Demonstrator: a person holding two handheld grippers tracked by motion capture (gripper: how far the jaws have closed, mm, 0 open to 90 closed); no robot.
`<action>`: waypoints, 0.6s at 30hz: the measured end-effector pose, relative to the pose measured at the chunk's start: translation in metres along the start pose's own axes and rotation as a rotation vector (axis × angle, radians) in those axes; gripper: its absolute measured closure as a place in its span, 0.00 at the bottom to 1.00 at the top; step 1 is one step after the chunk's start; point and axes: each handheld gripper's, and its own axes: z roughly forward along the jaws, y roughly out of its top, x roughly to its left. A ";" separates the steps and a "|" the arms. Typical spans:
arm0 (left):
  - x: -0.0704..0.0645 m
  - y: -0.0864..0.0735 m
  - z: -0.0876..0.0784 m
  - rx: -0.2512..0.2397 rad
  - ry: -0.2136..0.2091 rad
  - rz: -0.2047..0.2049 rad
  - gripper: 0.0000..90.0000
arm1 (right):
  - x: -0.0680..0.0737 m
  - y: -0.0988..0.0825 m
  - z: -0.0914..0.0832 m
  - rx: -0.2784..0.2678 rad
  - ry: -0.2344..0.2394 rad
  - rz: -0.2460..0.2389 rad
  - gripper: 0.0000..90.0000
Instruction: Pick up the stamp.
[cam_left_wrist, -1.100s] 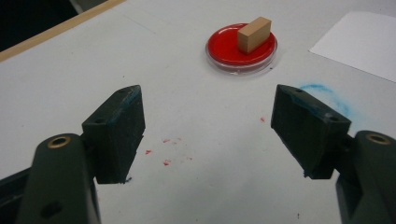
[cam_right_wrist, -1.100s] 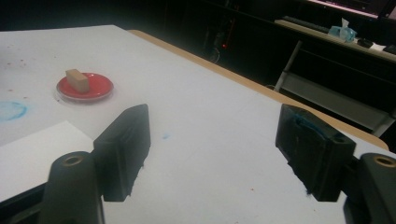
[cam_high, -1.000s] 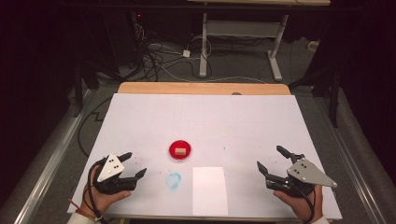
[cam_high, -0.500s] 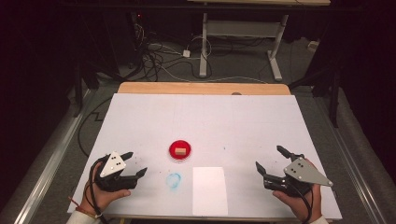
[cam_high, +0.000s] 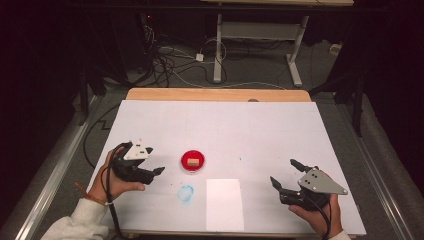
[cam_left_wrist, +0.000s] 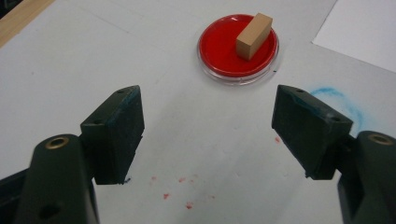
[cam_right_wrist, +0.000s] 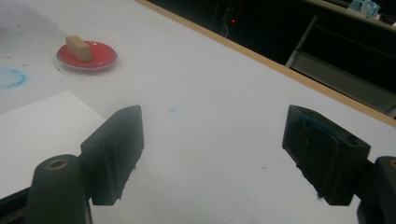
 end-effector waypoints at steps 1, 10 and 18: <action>0.001 0.006 0.002 0.020 -0.015 0.019 0.27 | 0.000 0.000 0.000 0.000 0.000 0.000 0.24; 0.002 0.047 0.028 0.091 -0.076 0.116 0.30 | 0.001 -0.002 0.002 0.018 0.022 -0.018 0.24; -0.002 0.060 0.043 0.098 -0.100 0.138 0.32 | 0.001 -0.002 0.003 0.025 0.019 -0.019 0.24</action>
